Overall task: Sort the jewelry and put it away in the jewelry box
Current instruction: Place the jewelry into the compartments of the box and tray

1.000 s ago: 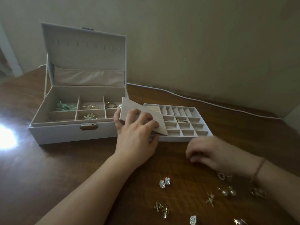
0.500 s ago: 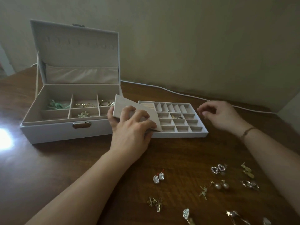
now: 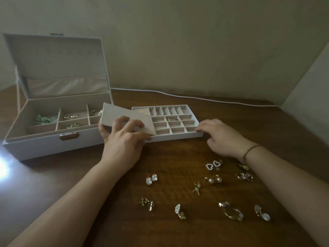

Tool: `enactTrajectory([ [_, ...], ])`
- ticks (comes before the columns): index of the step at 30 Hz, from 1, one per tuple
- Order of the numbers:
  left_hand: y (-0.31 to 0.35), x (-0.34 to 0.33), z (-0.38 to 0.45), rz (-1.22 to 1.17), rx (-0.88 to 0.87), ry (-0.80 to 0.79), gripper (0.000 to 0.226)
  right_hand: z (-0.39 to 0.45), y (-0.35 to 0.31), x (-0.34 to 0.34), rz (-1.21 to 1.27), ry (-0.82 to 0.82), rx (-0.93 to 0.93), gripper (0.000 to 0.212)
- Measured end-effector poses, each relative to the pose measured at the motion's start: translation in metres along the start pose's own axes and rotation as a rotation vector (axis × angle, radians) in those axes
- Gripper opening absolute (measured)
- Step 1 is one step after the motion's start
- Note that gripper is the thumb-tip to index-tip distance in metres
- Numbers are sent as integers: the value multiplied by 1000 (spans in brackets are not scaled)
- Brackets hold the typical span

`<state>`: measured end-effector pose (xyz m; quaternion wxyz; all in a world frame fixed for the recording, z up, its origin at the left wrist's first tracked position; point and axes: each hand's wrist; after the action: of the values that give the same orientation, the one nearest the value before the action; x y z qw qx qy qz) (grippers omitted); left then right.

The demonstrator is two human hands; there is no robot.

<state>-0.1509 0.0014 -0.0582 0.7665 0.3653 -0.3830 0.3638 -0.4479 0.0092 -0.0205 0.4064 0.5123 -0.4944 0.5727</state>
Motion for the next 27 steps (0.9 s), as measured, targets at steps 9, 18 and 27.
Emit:
enactTrajectory([
  [9, 6, 0, -11, -93, -170, 6, 22, -29, 21, -4, 57, 13, 39, 36],
  [18, 4, -3, -13, -219, -222, 64, 24, -80, -1, -5, 1, 326, -21, 11],
  [27, 1, 4, -7, -263, -317, 49, 22, -71, -22, -23, 99, 38, -44, 22],
])
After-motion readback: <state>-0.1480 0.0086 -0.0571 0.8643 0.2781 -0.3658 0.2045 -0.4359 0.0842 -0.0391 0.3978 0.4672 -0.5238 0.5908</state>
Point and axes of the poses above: each hand's wrist, its own z-axis towards the middle knuckle, its own x-axis out of the back of the hand, y = z × x, and after that the axes turned 2 degrees about -z, right-handed
